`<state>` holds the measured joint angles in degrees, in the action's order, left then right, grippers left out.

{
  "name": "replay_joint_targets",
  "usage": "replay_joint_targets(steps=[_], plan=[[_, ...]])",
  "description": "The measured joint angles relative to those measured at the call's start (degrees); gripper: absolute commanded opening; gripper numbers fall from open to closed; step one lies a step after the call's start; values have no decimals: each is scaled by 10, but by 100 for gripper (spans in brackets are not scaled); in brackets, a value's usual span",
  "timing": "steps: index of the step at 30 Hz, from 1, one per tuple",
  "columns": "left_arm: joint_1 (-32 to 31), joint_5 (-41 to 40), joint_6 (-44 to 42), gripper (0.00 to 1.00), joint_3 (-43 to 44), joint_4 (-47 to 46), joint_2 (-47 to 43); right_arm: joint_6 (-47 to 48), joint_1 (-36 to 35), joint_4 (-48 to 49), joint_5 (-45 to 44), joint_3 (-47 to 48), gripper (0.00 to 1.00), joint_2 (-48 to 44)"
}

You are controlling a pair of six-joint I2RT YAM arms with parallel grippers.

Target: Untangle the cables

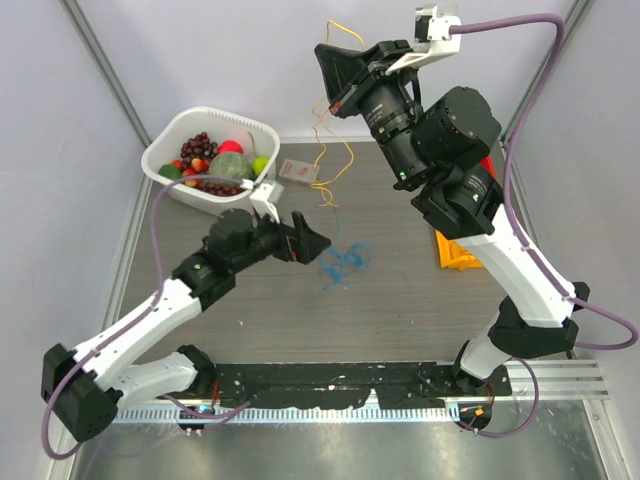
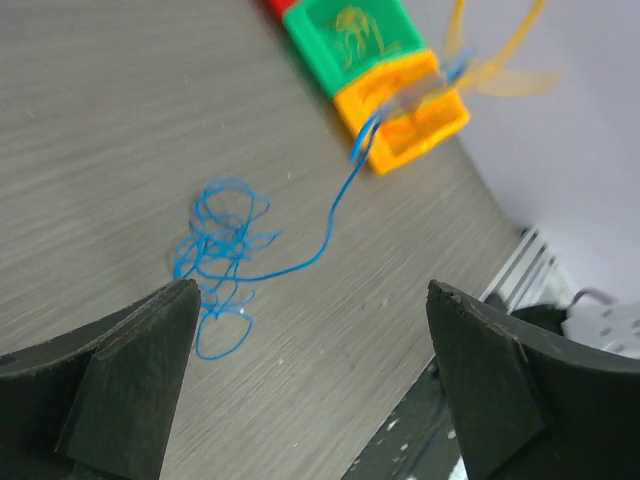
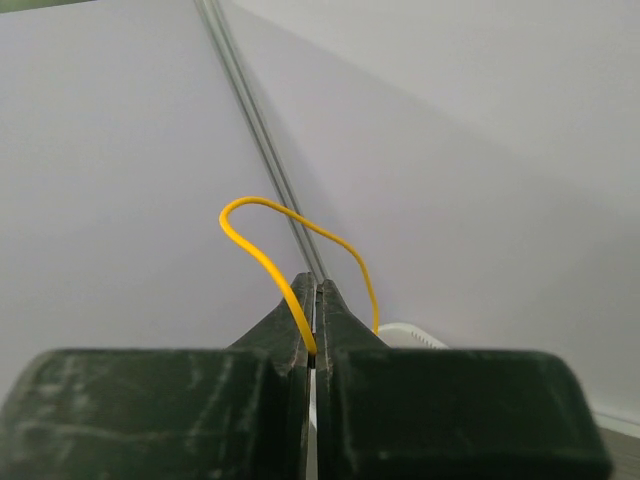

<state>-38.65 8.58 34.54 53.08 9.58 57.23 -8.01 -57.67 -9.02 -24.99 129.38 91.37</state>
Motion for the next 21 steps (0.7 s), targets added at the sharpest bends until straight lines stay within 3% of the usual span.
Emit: replay_joint_targets(steps=[4, 8, 11, 14, 15, 21], plan=[[-15, 23, -37, 100, -90, -122, 53, 4, 0, -10, -5, 9, 1, -2], [-18, 52, -68, 85, -75, -216, 138, 6, 0, -22, -12, 19, 1, -4], [-18, 79, -65, 55, -61, -284, 192, 8, 0, -27, -18, 29, 1, -4], [-18, 94, -55, 5, -56, -325, 235, 13, 0, -29, -24, 37, 1, -4], [-18, 96, -54, 0, -56, -332, 247, 17, 0, -30, -26, 40, 1, -4], [-18, 75, -63, 0, -64, -278, 270, 74, 0, -26, -60, 70, 1, -3]])
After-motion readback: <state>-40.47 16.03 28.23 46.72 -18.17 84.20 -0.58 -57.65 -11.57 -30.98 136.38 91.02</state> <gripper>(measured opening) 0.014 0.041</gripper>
